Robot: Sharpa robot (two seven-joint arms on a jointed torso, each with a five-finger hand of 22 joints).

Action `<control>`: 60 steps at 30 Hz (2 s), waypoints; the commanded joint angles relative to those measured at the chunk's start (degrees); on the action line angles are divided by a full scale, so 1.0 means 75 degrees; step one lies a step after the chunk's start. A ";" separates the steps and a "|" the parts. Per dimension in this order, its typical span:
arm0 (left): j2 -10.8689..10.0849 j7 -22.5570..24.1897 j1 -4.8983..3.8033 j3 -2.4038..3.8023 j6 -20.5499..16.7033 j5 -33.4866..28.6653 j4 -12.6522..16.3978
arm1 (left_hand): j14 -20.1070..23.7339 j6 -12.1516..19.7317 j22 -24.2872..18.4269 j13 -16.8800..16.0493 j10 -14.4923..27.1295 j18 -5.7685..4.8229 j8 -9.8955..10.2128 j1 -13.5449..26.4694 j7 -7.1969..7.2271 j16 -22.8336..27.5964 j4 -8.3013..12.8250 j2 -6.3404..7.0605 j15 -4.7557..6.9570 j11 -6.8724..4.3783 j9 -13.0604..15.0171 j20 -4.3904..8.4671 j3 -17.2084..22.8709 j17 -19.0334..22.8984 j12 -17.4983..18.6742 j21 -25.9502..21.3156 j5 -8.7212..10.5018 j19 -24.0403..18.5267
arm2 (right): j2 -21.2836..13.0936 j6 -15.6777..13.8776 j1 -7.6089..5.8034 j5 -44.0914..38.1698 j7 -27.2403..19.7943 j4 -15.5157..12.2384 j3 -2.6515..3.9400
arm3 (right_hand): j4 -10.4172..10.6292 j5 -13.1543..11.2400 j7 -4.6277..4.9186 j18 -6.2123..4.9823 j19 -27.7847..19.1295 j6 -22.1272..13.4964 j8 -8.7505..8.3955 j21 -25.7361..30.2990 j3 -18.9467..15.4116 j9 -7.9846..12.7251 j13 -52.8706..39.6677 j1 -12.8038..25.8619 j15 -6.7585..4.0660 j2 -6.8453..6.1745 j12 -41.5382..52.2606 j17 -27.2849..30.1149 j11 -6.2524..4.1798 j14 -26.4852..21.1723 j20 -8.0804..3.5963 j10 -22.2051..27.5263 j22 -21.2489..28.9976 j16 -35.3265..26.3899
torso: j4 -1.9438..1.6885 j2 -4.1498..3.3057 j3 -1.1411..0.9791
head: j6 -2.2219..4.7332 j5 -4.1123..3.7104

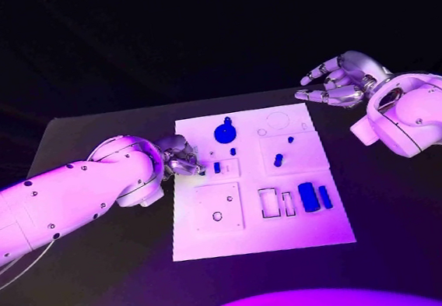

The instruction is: Assemble the parts on the task board

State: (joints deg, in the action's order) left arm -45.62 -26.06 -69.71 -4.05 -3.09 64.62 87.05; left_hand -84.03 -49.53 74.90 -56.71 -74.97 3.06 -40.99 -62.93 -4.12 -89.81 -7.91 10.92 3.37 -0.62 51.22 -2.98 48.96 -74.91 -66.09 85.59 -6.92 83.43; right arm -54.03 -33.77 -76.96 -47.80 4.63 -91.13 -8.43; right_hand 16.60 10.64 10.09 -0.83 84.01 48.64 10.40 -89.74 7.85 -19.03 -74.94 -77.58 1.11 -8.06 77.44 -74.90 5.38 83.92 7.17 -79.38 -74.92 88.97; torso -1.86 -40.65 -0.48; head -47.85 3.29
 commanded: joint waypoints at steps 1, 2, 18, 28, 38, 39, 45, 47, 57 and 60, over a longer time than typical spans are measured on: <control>0.0070 -0.0042 0.0020 -0.0017 0.0277 -0.0165 -0.0024 | -0.0796 -0.0024 0.0966 -0.0039 -0.0102 -0.0131 -0.0041 0.0083 0.0083 -0.0025 0.1146 -0.0013 0.0049 -0.0019 -0.0016 0.0017 0.1216 -0.2012 -0.0062 0.0041 0.0007 0.0033 | 0.0005 0.0091 0.0004 -0.0056 -0.0087 -0.0010 0.0001 | -0.0007 0.0030 -0.0005 0.0110 0.0798 -0.0074 0.0057 -0.0035 0.0036 0.0013 -0.0493 0.0060 -0.0037 0.0001 0.0010 -0.1545 -0.0029 0.0699 -0.0059 -0.0011 -0.2011 -0.0034 | -0.0006 0.0006 0.0004 | -0.0007 -0.0014; 0.0081 -0.0054 0.0020 -0.0017 0.0285 -0.0172 -0.0038 | -0.0796 -0.0033 0.0958 -0.0033 -0.0105 -0.0129 -0.0047 0.0099 0.0088 -0.0025 0.1136 -0.0013 0.0051 -0.0023 -0.0018 0.0018 0.1215 -0.2012 -0.0058 0.0036 0.0010 0.0026 | 0.0005 0.0090 0.0004 -0.0056 -0.0087 -0.0010 0.0001 | -0.0007 0.0030 -0.0005 0.0110 0.0798 -0.0074 0.0057 -0.0035 0.0036 0.0013 -0.0493 0.0060 -0.0037 0.0001 0.0010 -0.1545 -0.0029 0.0699 -0.0059 -0.0011 -0.2011 -0.0034 | -0.0005 0.0006 0.0003 | -0.0008 -0.0017; 0.0233 -0.0175 0.0019 -0.0018 0.0349 -0.0205 -0.0196 | -0.0796 -0.0094 0.0962 -0.0027 -0.0148 -0.0130 -0.0103 0.0227 0.0133 -0.0025 0.1051 -0.0028 0.0075 -0.0056 -0.0027 0.0031 0.1200 -0.2012 -0.0057 0.0035 0.0058 0.0029 | -0.0013 0.0085 0.0004 -0.0056 -0.0090 -0.0030 0.0001 | -0.0007 0.0030 -0.0005 0.0110 0.0798 -0.0074 0.0057 -0.0035 0.0036 0.0013 -0.0493 0.0060 -0.0037 0.0001 0.0010 -0.1545 -0.0029 0.0699 -0.0059 -0.0011 -0.2011 -0.0034 | -0.0008 0.0003 0.0004 | -0.0005 -0.0043; 0.0237 -0.0211 0.0018 -0.0020 0.0377 -0.0211 -0.0227 | -0.0796 -0.0109 0.0957 -0.0015 -0.0169 -0.0128 -0.0131 0.0334 0.0163 -0.0025 0.0971 -0.0010 0.0090 -0.0075 -0.0037 0.0042 0.1137 -0.2012 -0.0048 0.0029 0.0129 0.0025 | -0.0022 0.0091 0.0004 -0.0056 -0.0101 -0.0028 0.0001 | -0.0007 0.0030 -0.0005 0.0110 0.0798 -0.0074 0.0057 -0.0035 0.0036 0.0013 -0.0493 0.0060 -0.0037 0.0001 0.0010 -0.1545 -0.0029 0.0699 -0.0059 -0.0011 -0.2011 -0.0034 | -0.0011 0.0008 0.0005 | -0.0027 -0.0055; 0.0244 -0.0248 0.0018 -0.0020 0.0278 -0.0327 -0.0280 | -0.0796 -0.0177 0.0937 0.0029 -0.0160 -0.0125 -0.0109 0.0732 0.0256 -0.0025 0.0463 0.0235 0.0149 -0.0142 -0.0197 0.0104 0.0385 -0.2012 -0.0005 0.0000 0.0232 0.0015 | -0.0020 0.0082 0.0004 -0.0052 -0.0119 -0.0020 0.0001 | -0.0011 0.0034 -0.0005 0.0110 0.0798 -0.0081 0.0067 -0.0035 0.0040 0.0018 -0.0481 0.0076 -0.0038 -0.0005 -0.0001 -0.1530 -0.0030 0.0695 -0.0060 -0.0001 -0.2011 -0.0040 | -0.0012 0.0009 0.0012 | -0.0015 -0.0049; 0.0244 -0.0254 0.0017 -0.0020 0.0261 -0.0338 -0.0291 | -0.0796 -0.0205 0.0940 0.0026 -0.0153 -0.0126 -0.0096 0.0781 0.0265 -0.0025 0.0321 0.0247 0.0156 -0.0147 -0.0246 0.0112 0.0150 -0.2012 -0.0005 -0.0002 0.0234 0.0020 | -0.0019 0.0081 0.0004 -0.0051 -0.0120 -0.0019 0.0001 | -0.0008 0.0033 -0.0005 0.0110 0.0798 -0.0082 0.0068 -0.0035 0.0038 0.0018 -0.0481 0.0082 -0.0038 -0.0006 0.0000 -0.1531 -0.0030 0.0695 -0.0060 -0.0002 -0.2011 -0.0040 | -0.0011 0.0009 0.0012 | -0.0017 -0.0050; 0.0248 -0.0277 0.0017 -0.0020 0.0224 -0.0360 -0.0334 | -0.0796 -0.0283 0.0920 0.0029 -0.0124 -0.0122 -0.0080 0.0889 0.0240 -0.0025 -0.0212 0.0269 0.0148 -0.0127 -0.0384 0.0117 -0.0852 -0.2012 0.0002 -0.0027 0.0244 0.0013 | -0.0013 0.0081 0.0004 -0.0048 -0.0123 -0.0016 0.0001 | -0.0003 0.0032 -0.0005 0.0110 0.0798 -0.0084 0.0070 -0.0035 0.0036 0.0019 -0.0486 0.0097 -0.0038 -0.0005 0.0006 -0.1531 -0.0029 0.0695 -0.0060 -0.0007 -0.2011 -0.0040 | -0.0011 0.0009 0.0011 | -0.0017 -0.0053; 0.0250 -0.0282 0.0016 -0.0020 0.0222 -0.0363 -0.0345 | -0.0796 -0.0268 0.0914 0.0108 -0.0071 -0.0121 -0.0080 0.0800 0.0232 -0.0025 -0.0407 0.0246 0.0145 -0.0116 -0.0424 0.0112 -0.1327 -0.2012 0.0068 -0.0037 0.0242 0.0012 | -0.0013 0.0081 0.0004 -0.0047 -0.0124 -0.0017 0.0001 | 0.0003 0.0032 -0.0004 0.0110 0.0798 -0.0088 0.0073 -0.0035 0.0033 0.0022 -0.0486 0.0121 -0.0038 -0.0002 0.0007 -0.1528 -0.0029 0.0695 -0.0060 -0.0008 -0.2011 -0.0041 | -0.0011 0.0006 0.0011 | -0.0014 -0.0054; 0.0257 -0.0299 0.0016 -0.0020 0.0183 -0.0342 -0.0411 | -0.0796 -0.0251 0.0907 0.0146 -0.0041 -0.0118 -0.0076 0.0647 0.0216 -0.0025 -0.0707 0.0215 0.0136 -0.0105 -0.0482 0.0110 -0.1880 -0.2012 0.0103 -0.0051 0.0238 0.0009 | -0.0014 0.0078 0.0004 -0.0046 -0.0123 -0.0020 0.0001 | 0.0008 0.0033 -0.0004 0.0110 0.0798 -0.0090 0.0078 -0.0035 0.0032 0.0024 -0.0481 0.0148 -0.0038 0.0006 0.0002 -0.1526 -0.0028 0.0694 -0.0060 -0.0003 -0.2011 -0.0042 | -0.0006 0.0005 0.0010 | -0.0012 -0.0054; 0.0253 -0.0303 0.0016 -0.0019 0.0167 -0.0341 -0.0418 | -0.0796 -0.0251 0.0907 0.0145 -0.0040 -0.0118 -0.0077 0.0619 0.0215 -0.0025 -0.0764 0.0212 0.0135 -0.0104 -0.0492 0.0109 -0.1972 -0.2012 0.0102 -0.0052 0.0236 0.0010 | -0.0015 0.0077 0.0004 -0.0045 -0.0123 -0.0020 0.0001 | 0.0010 0.0034 -0.0004 0.0110 0.0798 -0.0093 0.0081 -0.0035 0.0030 0.0025 -0.0483 0.0166 -0.0038 0.0009 0.0005 -0.1528 -0.0027 0.0695 -0.0060 -0.0006 -0.2011 -0.0041 | -0.0007 0.0008 0.0011 | -0.0008 -0.0050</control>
State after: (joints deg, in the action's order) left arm -43.80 -27.75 -69.79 -4.05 -2.19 62.42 84.06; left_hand -84.04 -51.52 74.93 -55.61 -75.74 3.06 -41.60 -57.82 -2.25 -89.81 -13.62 12.46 4.20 -1.43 47.60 -2.55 34.35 -74.91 -65.44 85.58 -5.31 83.42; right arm -54.15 -33.78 -76.96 -47.78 4.43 -91.21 -8.43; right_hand 16.60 10.64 10.08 -0.83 84.01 48.25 10.62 -89.74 7.85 -18.94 -74.91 -76.98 1.11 -8.06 77.44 -74.93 5.38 83.92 7.18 -79.38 -74.93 88.97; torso -1.90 -40.61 -0.40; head -47.94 2.88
